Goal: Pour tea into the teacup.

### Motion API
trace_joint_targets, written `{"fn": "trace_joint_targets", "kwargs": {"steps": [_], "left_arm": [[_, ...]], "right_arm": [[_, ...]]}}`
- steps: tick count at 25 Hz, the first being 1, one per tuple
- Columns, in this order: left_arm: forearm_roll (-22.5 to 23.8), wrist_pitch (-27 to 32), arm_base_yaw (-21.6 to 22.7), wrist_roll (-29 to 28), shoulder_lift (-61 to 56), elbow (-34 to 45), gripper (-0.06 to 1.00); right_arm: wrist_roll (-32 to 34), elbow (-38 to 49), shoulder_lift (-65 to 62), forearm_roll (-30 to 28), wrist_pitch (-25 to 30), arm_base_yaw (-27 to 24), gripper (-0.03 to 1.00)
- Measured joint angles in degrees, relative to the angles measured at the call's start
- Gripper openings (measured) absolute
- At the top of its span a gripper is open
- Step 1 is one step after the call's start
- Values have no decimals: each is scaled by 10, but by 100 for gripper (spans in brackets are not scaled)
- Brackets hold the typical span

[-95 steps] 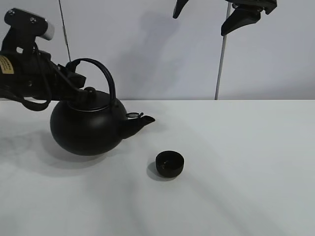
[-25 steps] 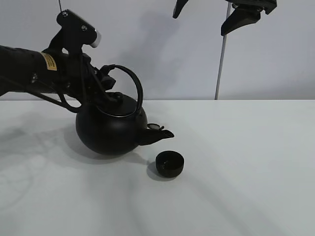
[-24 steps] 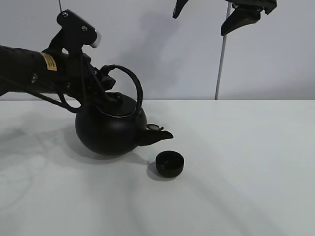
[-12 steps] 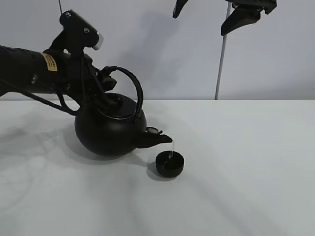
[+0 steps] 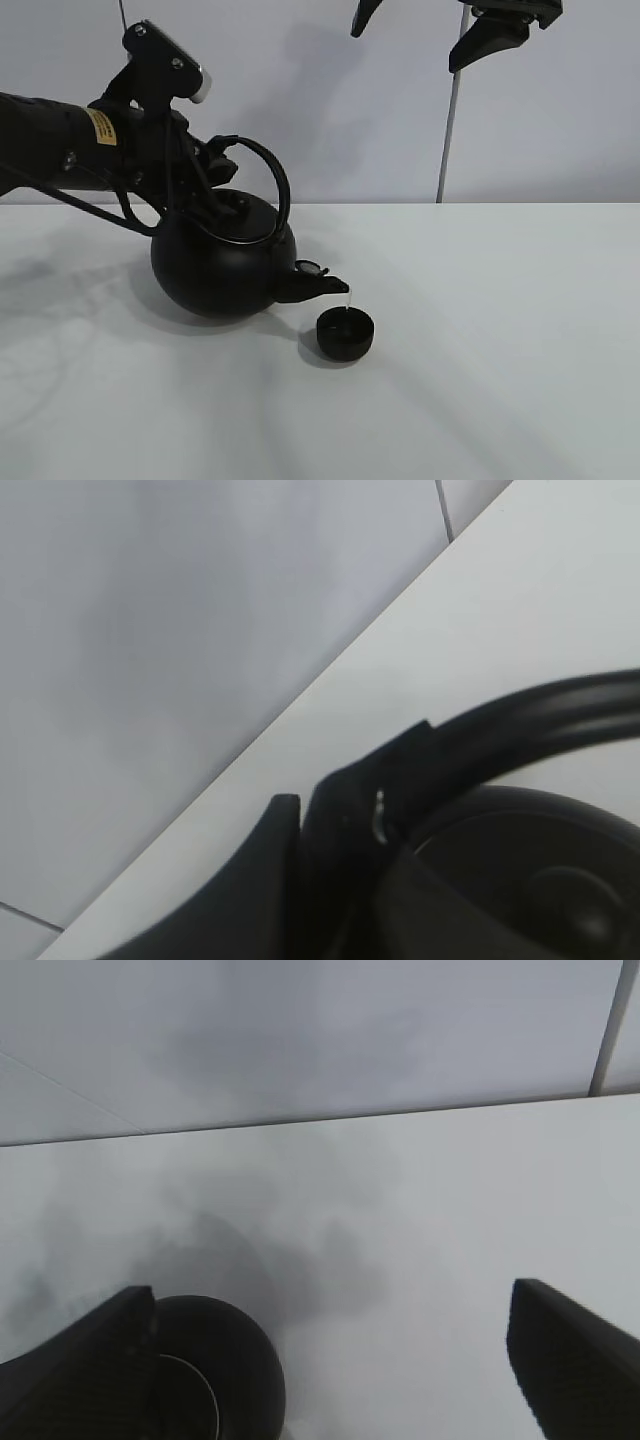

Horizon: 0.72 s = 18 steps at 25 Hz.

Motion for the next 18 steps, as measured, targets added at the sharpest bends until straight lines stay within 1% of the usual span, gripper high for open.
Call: {"fn": "trace_joint_targets", "kwargs": {"steps": [18], "left_arm": [[1,0,0,1,0,0,10]], "right_arm": [[0,0,0,0,0,0,66]]}}
